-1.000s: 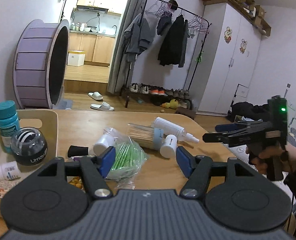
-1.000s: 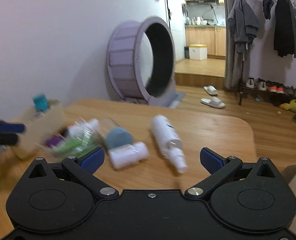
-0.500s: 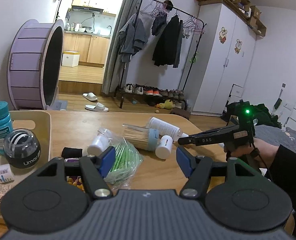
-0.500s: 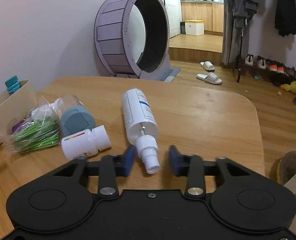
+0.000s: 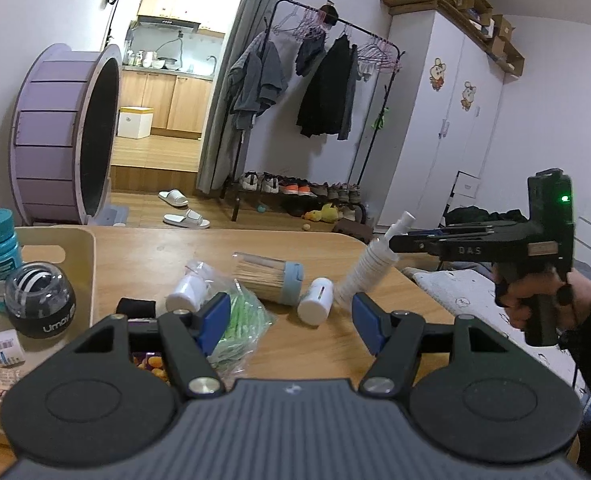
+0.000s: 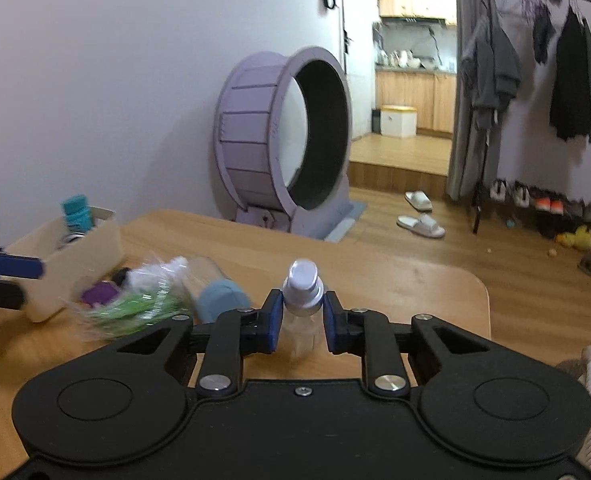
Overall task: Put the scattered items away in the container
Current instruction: 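Close the right tool on the white spray bottle and lift it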
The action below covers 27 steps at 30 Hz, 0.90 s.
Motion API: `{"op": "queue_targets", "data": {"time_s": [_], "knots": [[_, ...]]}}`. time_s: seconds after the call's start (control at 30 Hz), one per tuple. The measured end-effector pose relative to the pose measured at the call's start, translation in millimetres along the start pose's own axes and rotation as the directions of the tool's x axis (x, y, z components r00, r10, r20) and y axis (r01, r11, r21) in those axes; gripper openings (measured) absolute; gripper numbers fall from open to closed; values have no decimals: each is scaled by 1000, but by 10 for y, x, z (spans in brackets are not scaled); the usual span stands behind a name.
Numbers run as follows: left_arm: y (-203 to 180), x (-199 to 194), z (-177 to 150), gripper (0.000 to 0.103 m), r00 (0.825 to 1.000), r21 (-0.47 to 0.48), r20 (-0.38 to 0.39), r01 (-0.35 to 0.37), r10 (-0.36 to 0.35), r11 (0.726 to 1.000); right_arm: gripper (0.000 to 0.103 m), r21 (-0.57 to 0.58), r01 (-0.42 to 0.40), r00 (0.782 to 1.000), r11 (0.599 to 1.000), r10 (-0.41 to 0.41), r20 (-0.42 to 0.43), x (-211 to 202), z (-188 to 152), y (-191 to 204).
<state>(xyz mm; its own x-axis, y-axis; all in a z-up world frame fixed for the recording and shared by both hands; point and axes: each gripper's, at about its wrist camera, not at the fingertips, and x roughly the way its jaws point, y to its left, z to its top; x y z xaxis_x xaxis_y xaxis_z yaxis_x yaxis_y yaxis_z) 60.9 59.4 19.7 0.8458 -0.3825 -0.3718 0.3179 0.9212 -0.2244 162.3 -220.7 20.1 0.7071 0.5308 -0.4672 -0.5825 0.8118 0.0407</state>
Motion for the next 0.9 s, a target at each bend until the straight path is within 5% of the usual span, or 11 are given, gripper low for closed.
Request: {"op": "queue_targets", "data": {"time_s": [0.33,0.53,0.7,0.8,0.9], "knots": [[-115,-35,-4,66,996,44,-18,88,-87,995,24,-27,-6,1000,1000,6,-16,-272,23,233],[-203,-43,-12,67,988,96,-47,150,-146,984,55,-27,0,1000,1000,0,2,-322,-29,241],[-238,-63,-31,68,986,109,-62,161,-155,981,53,-8,8,1000,1000,-8,3,-233,-16,201],[-184,-140,7,69,985,112,-54,172,-167,979,32,30,-9,1000,1000,9,-5,-186,-17,124],[-104,-234,55,70,987,123,-46,160,-156,979,26,68,-15,1000,998,15,3,-195,3,87]]}}
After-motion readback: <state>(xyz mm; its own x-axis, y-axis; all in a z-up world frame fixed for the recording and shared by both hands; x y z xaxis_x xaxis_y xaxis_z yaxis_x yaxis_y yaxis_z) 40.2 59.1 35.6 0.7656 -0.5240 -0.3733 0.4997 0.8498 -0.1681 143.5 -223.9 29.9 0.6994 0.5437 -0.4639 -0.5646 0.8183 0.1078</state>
